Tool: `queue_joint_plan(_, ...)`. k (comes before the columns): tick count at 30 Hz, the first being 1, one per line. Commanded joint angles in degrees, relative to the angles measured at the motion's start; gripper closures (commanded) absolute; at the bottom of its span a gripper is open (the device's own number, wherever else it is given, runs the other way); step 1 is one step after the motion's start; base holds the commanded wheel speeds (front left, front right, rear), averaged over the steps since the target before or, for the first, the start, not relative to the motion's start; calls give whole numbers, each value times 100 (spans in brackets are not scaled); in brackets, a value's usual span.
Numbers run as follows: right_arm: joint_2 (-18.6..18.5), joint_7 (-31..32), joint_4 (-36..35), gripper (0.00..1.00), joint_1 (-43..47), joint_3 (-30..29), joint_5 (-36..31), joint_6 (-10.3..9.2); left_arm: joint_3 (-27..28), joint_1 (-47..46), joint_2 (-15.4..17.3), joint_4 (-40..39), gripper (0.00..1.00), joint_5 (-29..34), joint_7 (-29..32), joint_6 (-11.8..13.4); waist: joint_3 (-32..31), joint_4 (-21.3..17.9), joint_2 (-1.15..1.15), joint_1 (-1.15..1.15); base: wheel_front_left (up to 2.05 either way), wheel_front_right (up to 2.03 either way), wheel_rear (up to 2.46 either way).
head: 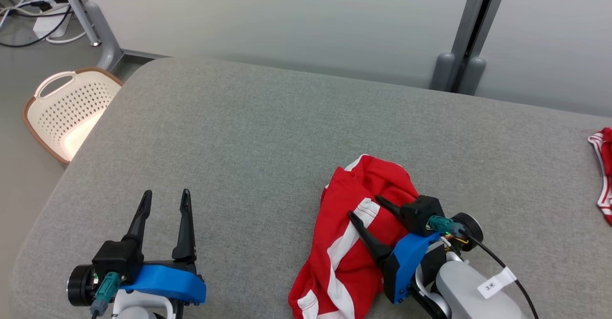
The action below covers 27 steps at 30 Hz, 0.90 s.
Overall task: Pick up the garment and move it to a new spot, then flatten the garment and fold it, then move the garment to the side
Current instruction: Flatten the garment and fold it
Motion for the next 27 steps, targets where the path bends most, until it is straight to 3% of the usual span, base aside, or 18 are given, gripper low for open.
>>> queue_joint_plan(1, -5, 31, 95, 0, -128, 76, 27, 1, -23, -86, -10, -2, 0, -28, -27, -28, 48, 43, 0, -1, 0, 0, 0)
queue_joint_plan(7, 47, 207, 577, 0, -357, 670, 390, 1, -68, -147, -23, 20, 0, -54, -27, -26, 141, 130, 0, -1, 0, 0, 0)
queue_joint_plan(8, 47, 210, 622, 15, -381, 747, 463, 1, -75, -153, -23, 24, 0, -62, -27, -22, 146, 138, 0, -1, 0, 0, 0)
queue_joint_plan(10, 34, 112, 707, 100, -434, 869, 592, 1, -89, -156, -25, 33, 0, -78, -27, -5, 146, 147, 0, -1, 0, 0, 0)
queue_joint_plan(18, -81, -429, 865, 100, -639, 892, 829, 0, -27, -28, -31, 56, 0, -71, -27, 38, 14, -96, 0, -1, 0, 0, 0)
queue_joint_plan(27, -444, -584, 268, 100, -184, -10, 725, 1, 14, 80, -28, -5, 0, -5, -27, 37, -113, -621, 0, -1, 0, 0, 0)
